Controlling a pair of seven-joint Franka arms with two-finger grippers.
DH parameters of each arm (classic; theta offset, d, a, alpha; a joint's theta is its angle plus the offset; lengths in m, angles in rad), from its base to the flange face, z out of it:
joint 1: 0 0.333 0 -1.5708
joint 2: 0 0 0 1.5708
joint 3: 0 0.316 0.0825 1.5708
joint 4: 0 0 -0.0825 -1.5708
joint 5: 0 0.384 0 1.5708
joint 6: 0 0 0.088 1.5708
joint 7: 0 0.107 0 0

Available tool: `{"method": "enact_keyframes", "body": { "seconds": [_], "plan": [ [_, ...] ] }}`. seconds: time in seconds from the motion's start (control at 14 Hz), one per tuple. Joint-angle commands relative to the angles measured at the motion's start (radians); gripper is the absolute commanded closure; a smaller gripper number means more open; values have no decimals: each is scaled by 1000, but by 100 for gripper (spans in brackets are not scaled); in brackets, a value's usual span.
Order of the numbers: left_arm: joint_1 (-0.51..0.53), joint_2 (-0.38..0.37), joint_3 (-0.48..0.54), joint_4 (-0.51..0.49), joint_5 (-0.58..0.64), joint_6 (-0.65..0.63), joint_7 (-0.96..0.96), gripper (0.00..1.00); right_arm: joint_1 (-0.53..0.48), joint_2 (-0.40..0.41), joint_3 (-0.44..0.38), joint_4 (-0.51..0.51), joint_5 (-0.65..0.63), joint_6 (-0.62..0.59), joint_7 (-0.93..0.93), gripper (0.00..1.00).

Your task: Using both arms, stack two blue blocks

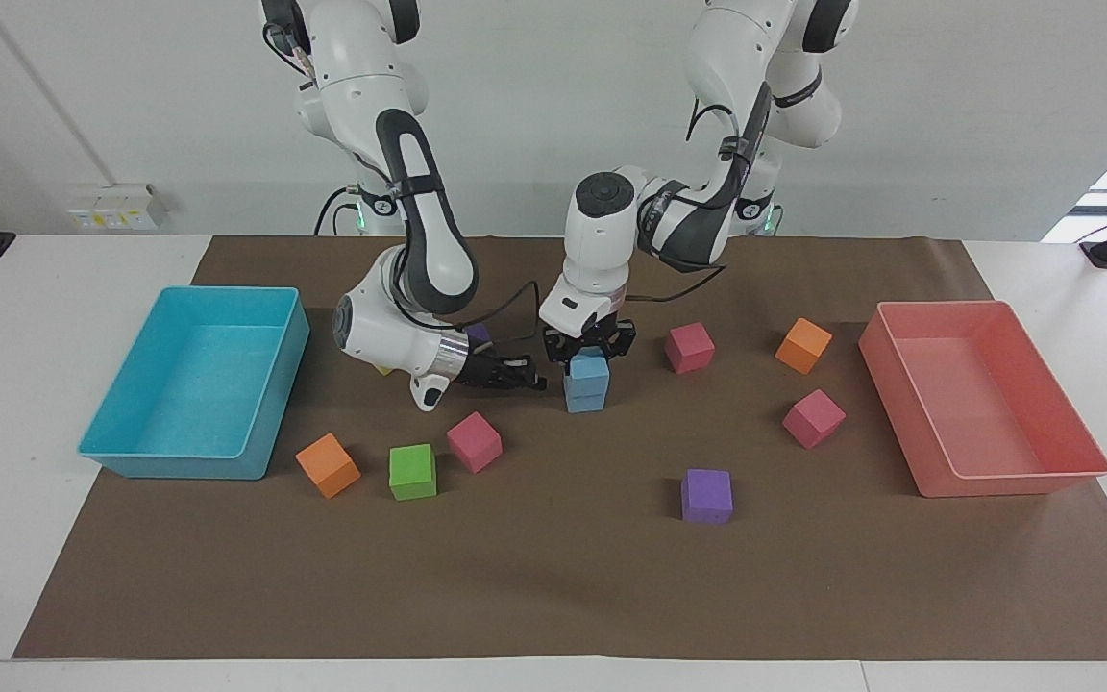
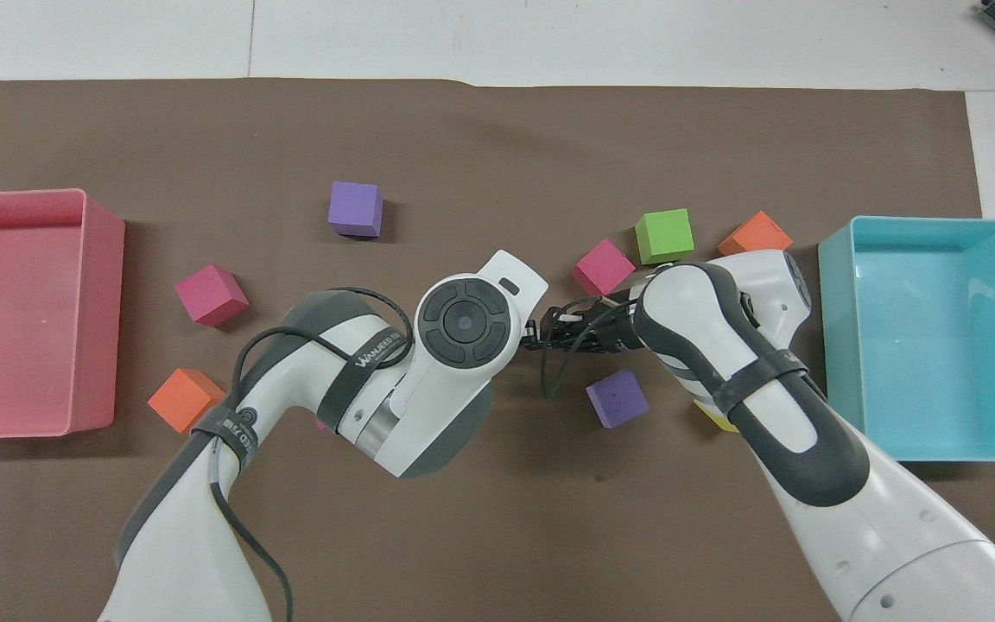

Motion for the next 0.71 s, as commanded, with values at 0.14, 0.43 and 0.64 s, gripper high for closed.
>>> {"method": "enact_keyframes", "body": {
  "seconds": [0.14,0.43,0.64],
  "plan": [
    [-20,-17,16,-22,-12,1,-10,69,-8,-10,4,-15,30,-13,-43,100],
    [-20,-20,16,-22,-12,-15,-12,68,-8,-10,4,-15,30,-13,-43,100],
    [-29,-22,16,-23,-12,-24,-13,67,-8,-10,4,-15,30,-13,-43,100]
  ]
}}
